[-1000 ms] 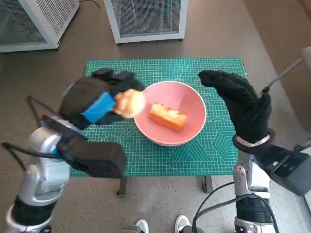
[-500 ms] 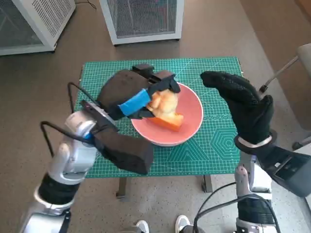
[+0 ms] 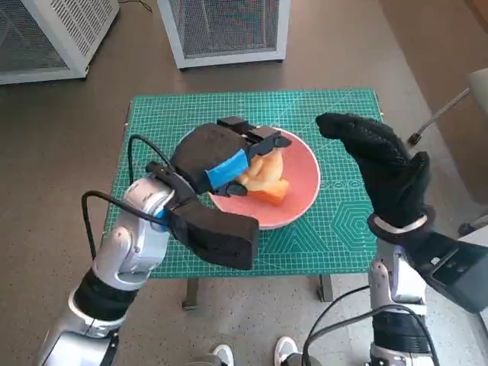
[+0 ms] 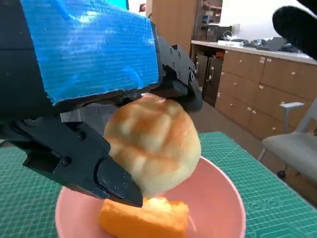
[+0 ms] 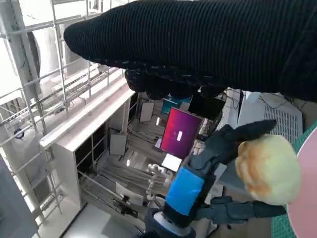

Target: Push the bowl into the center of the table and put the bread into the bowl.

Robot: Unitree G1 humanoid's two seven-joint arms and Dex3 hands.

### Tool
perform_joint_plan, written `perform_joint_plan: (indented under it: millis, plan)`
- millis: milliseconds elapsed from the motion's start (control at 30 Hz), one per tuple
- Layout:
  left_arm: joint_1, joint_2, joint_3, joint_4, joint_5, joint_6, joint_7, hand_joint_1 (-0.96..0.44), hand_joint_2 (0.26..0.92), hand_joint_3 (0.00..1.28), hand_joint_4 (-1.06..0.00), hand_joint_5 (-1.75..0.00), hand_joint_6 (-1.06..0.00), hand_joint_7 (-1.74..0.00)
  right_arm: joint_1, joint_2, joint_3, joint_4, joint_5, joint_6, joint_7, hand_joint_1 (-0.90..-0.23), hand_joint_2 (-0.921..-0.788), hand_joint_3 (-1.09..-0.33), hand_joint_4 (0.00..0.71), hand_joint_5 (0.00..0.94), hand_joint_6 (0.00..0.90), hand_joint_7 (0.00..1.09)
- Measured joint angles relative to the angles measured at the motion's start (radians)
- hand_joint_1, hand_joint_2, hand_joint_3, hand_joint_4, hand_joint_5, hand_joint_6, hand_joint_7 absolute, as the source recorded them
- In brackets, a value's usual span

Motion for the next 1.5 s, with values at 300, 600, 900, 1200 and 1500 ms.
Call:
perform_joint_plan:
  millis: [300, 600, 900, 1200, 1500]
  plan:
    - [0.014, 0.005, 0.003, 0.000, -0.001, -0.007, 0.007, -0.41, 0.862, 0.01, -0.21, 0.00, -0.26, -0.16, 0.000, 0.004, 0.003, 0.001, -0.003, 0.000, -0.004, -0.434, -0.921, -0.496, 0.459, 0.012, 0.000, 0.70]
    - [0.032, 0.005, 0.017, -0.005, -0.017, -0.008, 0.008, -0.42, 0.866, 0.01, -0.20, 0.00, -0.27, -0.14, 0.000, 0.012, 0.005, 0.001, -0.004, 0.005, -0.004, -0.436, -0.921, -0.499, 0.458, 0.011, -0.001, 0.70]
    - [0.047, 0.005, 0.051, -0.012, -0.078, -0.008, 0.003, -0.41, 0.868, 0.00, -0.20, 0.00, -0.28, -0.13, 0.000, 0.012, 0.005, 0.001, -0.003, 0.017, -0.004, -0.436, -0.921, -0.504, 0.456, 0.010, -0.001, 0.70]
    - [0.063, 0.005, 0.121, -0.024, -0.208, -0.019, -0.015, -0.39, 0.876, 0.01, -0.20, 0.00, -0.29, -0.12, 0.000, 0.012, 0.005, 0.000, -0.002, 0.028, -0.004, -0.443, -0.921, -0.503, 0.457, 0.010, -0.001, 0.70]
    - [0.116, -0.009, 0.247, -0.050, -0.373, -0.062, 0.019, -0.39, 0.904, 0.01, -0.20, 0.00, -0.31, -0.11, 0.000, 0.008, 0.002, -0.004, -0.001, 0.035, -0.003, -0.446, -0.921, -0.498, 0.460, 0.011, -0.001, 0.70]
